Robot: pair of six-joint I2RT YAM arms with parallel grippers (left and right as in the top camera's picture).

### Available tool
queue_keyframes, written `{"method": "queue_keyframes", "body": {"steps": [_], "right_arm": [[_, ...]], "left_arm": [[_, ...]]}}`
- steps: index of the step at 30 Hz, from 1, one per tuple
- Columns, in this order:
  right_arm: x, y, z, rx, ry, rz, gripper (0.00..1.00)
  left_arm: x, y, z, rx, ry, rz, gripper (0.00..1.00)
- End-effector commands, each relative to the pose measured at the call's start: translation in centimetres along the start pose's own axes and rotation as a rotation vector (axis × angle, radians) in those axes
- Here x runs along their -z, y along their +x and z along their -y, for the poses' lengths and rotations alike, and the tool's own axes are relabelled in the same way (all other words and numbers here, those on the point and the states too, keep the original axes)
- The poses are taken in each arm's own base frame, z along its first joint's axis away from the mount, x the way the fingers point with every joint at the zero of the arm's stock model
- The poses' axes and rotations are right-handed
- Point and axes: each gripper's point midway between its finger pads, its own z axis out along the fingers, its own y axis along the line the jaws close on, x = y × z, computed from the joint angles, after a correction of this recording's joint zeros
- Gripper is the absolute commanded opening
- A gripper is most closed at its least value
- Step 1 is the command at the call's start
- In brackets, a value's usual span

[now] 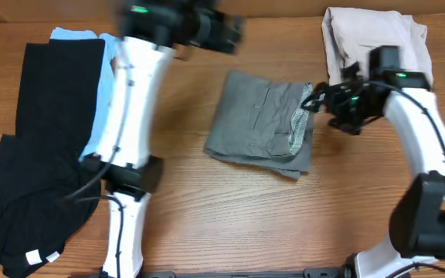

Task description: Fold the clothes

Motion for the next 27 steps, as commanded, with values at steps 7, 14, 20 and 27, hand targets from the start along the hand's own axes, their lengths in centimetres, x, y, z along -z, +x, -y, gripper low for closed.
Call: {"method": "queue_keyframes", "body": {"steps": [7, 14, 20, 27], "right_arm": [[-8.3, 0.1, 3.3, 0.004, 0.317, -0.036, 1.00], [-10.9, 0.5, 5.8, -0.042, 0.381, -0.075, 1.00], [-12.0, 1.1, 4.1, -0.037, 0.289, -0.112, 0.90], [-13.2, 1.3, -1.4, 0.006, 0.025, -0.142, 0.04]], "left_arm": [[3.9, 1.0, -9.9, 0.189, -0.120, -0.012, 1.00], [4.1, 1.3, -10.9, 0.189, -0.173, -0.019, 1.00], [3.9, 1.3, -10.7, 0.183, -0.170, -0.021, 1.00], [3.8, 1.4, -10.7, 0.184, -0.170, -0.029, 1.00]]}}
